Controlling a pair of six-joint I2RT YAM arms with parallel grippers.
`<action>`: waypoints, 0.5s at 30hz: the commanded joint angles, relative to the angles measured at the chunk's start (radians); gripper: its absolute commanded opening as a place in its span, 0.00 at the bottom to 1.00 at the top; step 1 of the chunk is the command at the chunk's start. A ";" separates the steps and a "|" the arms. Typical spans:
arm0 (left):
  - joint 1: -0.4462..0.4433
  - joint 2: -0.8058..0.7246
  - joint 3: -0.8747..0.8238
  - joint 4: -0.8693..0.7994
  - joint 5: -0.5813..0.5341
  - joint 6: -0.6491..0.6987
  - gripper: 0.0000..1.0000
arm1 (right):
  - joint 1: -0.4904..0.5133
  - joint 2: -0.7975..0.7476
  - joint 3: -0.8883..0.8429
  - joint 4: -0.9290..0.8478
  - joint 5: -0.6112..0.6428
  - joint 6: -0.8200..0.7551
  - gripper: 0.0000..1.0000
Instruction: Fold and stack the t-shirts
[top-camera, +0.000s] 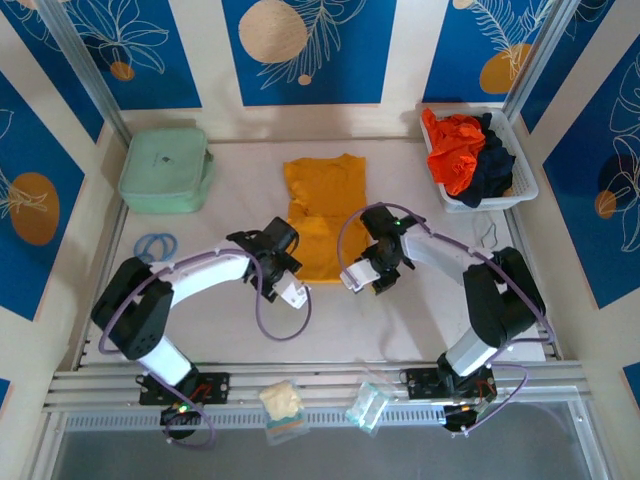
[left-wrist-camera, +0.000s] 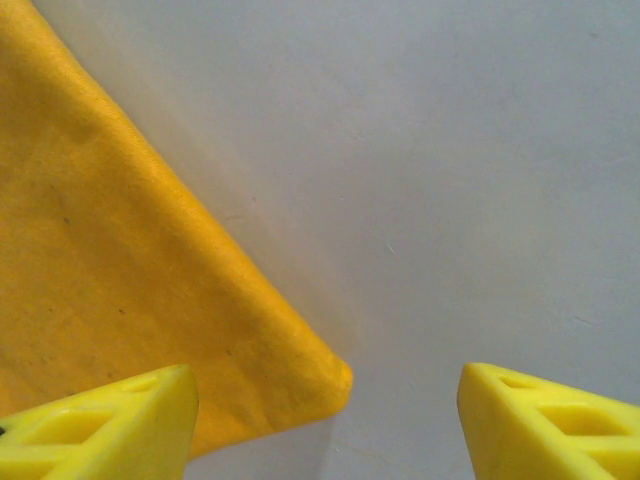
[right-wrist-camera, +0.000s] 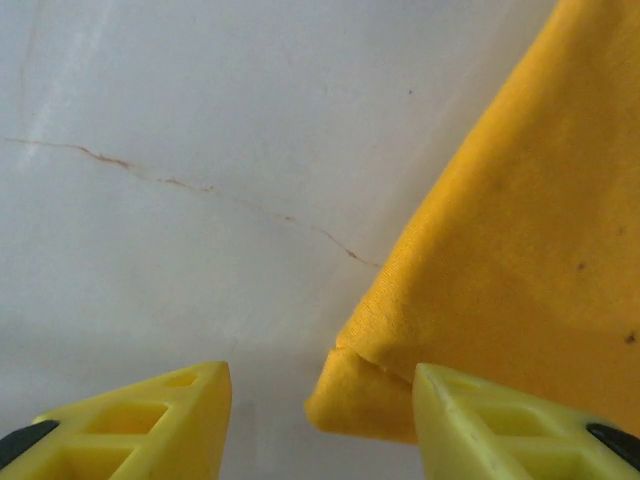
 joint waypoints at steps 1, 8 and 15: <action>0.009 0.034 0.043 -0.041 0.008 0.019 0.70 | 0.006 0.032 0.037 -0.002 0.009 -0.017 0.52; 0.031 0.079 0.051 -0.033 0.014 0.022 0.70 | 0.000 0.079 0.049 0.015 0.017 -0.017 0.52; 0.051 0.133 0.067 -0.022 -0.008 0.011 0.67 | 0.006 0.131 0.049 0.010 0.019 -0.005 0.51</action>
